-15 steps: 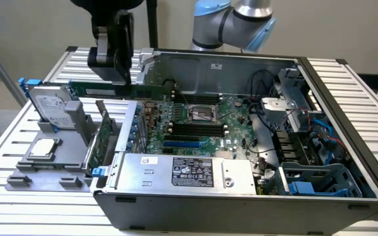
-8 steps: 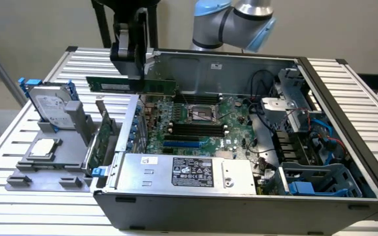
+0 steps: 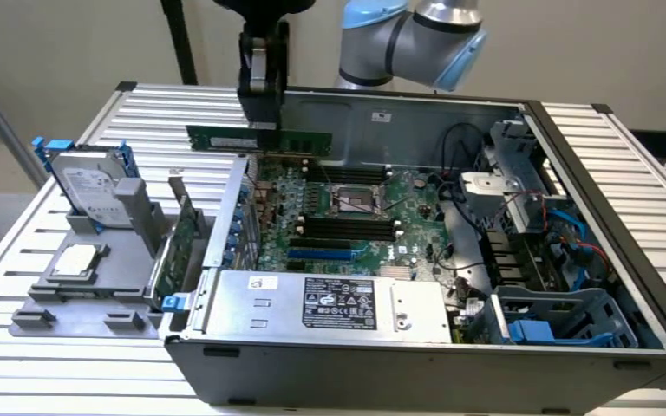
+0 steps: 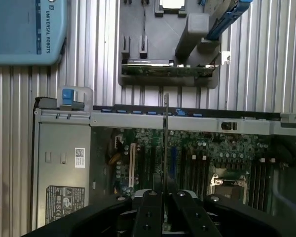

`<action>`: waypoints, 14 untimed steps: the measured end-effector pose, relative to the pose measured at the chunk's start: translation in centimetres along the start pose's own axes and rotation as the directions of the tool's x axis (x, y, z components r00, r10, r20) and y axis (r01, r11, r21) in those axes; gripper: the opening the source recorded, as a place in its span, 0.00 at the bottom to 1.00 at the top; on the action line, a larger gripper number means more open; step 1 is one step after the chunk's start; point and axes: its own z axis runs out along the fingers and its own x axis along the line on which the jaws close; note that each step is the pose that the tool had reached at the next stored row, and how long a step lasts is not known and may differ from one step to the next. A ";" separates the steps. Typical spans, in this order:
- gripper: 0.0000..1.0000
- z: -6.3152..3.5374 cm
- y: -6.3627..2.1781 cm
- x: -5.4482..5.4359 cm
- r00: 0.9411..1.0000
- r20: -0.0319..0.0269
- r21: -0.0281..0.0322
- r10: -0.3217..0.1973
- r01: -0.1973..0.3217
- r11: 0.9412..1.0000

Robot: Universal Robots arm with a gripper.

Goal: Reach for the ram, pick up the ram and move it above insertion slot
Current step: 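Pick up the ram and move it above insertion slot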

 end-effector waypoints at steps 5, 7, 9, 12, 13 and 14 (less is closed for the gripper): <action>0.14 0.48 -2.31 -0.8 1.000 0.000 0.000 0.000 0.000 1.000; 0.14 0.69 -3.21 -1.1 1.000 0.000 0.000 0.000 0.000 1.000; 0.14 0.93 -4.14 -1.3 1.000 0.000 0.000 0.000 0.000 1.000; 0.14 1.28 -5.53 -1.6 1.000 0.000 0.000 0.000 0.000 1.000; 0.14 1.39 -5.97 -1.7 1.000 0.000 0.000 0.000 0.000 1.000; 0.14 1.51 -6.43 -1.8 1.000 0.000 0.000 0.000 0.000 1.000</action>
